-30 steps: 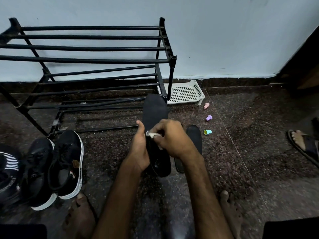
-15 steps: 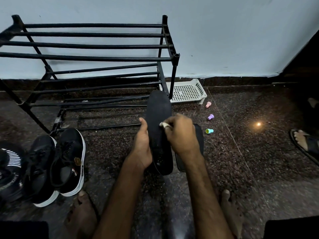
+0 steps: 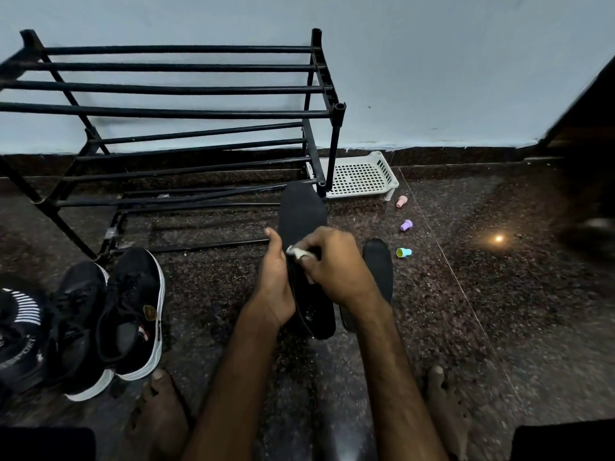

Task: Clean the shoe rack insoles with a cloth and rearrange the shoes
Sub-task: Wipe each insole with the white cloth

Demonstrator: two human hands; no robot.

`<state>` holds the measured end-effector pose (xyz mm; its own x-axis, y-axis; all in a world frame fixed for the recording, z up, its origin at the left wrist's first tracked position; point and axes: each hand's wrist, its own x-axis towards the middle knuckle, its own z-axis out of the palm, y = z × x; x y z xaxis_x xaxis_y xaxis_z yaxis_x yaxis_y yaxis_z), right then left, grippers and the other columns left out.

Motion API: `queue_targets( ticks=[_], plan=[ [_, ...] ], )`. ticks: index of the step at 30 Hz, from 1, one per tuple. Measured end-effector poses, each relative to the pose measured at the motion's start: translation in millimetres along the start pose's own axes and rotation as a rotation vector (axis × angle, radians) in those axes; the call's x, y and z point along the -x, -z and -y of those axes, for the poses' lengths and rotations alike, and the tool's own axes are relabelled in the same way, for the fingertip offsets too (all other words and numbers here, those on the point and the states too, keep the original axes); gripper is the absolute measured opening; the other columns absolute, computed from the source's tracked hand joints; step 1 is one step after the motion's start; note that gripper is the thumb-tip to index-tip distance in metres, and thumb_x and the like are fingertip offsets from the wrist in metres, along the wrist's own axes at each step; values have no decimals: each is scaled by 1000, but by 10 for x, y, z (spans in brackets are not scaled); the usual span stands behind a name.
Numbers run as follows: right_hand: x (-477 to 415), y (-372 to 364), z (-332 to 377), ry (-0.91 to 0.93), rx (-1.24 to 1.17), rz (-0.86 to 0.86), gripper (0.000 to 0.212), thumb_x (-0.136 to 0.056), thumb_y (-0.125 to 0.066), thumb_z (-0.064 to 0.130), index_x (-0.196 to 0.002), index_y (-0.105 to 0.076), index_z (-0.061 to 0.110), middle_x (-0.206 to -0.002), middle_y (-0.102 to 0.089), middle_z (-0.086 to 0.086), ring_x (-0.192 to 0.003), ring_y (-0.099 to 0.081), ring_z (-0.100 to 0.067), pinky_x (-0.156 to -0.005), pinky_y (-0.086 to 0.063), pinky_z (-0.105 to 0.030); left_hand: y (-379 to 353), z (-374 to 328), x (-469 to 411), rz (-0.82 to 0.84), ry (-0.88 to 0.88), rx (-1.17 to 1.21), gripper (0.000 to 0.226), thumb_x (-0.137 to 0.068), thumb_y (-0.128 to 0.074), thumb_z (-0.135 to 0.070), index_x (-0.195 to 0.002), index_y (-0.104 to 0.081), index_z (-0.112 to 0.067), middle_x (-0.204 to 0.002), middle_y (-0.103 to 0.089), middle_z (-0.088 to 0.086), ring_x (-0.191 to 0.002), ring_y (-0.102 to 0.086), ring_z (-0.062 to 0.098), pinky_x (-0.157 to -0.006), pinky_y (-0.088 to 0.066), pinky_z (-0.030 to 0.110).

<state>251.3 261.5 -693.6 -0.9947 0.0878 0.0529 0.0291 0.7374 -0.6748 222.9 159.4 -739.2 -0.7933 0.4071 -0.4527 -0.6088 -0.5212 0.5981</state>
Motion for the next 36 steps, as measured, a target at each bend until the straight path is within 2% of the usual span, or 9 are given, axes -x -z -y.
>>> queue_targets(
  ticks=[2, 5, 7, 12, 17, 23, 29, 33, 36],
  plan=[
    [5, 42, -60, -42, 30, 89, 8, -85, -73, 21, -91, -78, 19, -91, -74, 3, -83, -67, -11, -79, -55, -28, 25, -20, -19, -23, -41, 17, 79, -96, -17, -67, -121, -64, -9, -118, -68, 13, -102, -68, 24, -95, -51, 35],
    [-16, 38, -106, -103, 131, -131, 10, -86, -68, 17, -92, -76, 19, -96, -72, 1, -88, -66, -20, -77, -54, -31, -5, -2, -2, 10, -29, -20, 81, -96, -15, -67, -132, -59, -10, -130, -62, 15, -115, -62, 26, -101, -47, 36],
    [-43, -9, -40, -30, 114, -211, 16, -86, -65, 13, -95, -76, 19, -96, -67, 0, -87, -64, -19, -77, -51, -31, -27, 17, 28, 35, 3, -51, 82, -94, -16, -70, -127, -62, -10, -122, -67, 15, -108, -67, 26, -92, -54, 35],
    [-10, 4, -45, 8, 29, 81, 14, -84, -71, 14, -93, -79, 22, -93, -73, 6, -85, -66, -10, -79, -52, -23, 52, -31, 15, -15, -9, -16, 85, -93, -18, -72, -130, -61, -8, -125, -66, 14, -112, -64, 28, -97, -50, 38],
    [-19, 8, -50, -36, 136, -219, 17, -88, -65, 12, -99, -76, 18, -99, -67, 0, -88, -64, -20, -78, -53, -33, -12, -8, 38, 23, -4, -64, 78, -95, -22, -68, -130, -61, -10, -120, -69, 13, -106, -68, 24, -87, -57, 34],
    [23, -14, -49, -29, 34, 34, 13, -83, -72, 15, -93, -78, 21, -91, -74, 3, -85, -67, -15, -81, -55, -32, 45, -29, 23, -10, -13, -26, 82, -95, -22, -69, -134, -57, -6, -128, -64, 16, -113, -64, 27, -96, -51, 37],
    [0, -30, -5, -45, 115, -221, 15, -88, -65, 11, -97, -75, 16, -98, -66, 0, -87, -63, -18, -78, -52, -31, -19, 29, 36, 30, 2, -79, 81, -95, -20, -70, -129, -62, -10, -123, -67, 15, -109, -67, 26, -85, -58, 34],
    [21, 12, -26, 8, -3, 61, 13, -84, -72, 13, -94, -78, 19, -93, -72, 4, -85, -65, -10, -81, -53, -27, 32, -17, 0, 9, -37, -32, 84, -94, -18, -71, -123, -64, -8, -116, -70, 15, -101, -70, 25, -83, -58, 33],
    [9, 80, -97, -84, 70, 6, 8, -85, -72, 19, -91, -78, 20, -94, -74, 1, -87, -68, -17, -80, -56, -33, 47, -27, -18, 7, -69, -35, 83, -95, -14, -69, -129, -61, -10, -124, -66, 14, -108, -67, 25, -92, -54, 35]
  ],
)
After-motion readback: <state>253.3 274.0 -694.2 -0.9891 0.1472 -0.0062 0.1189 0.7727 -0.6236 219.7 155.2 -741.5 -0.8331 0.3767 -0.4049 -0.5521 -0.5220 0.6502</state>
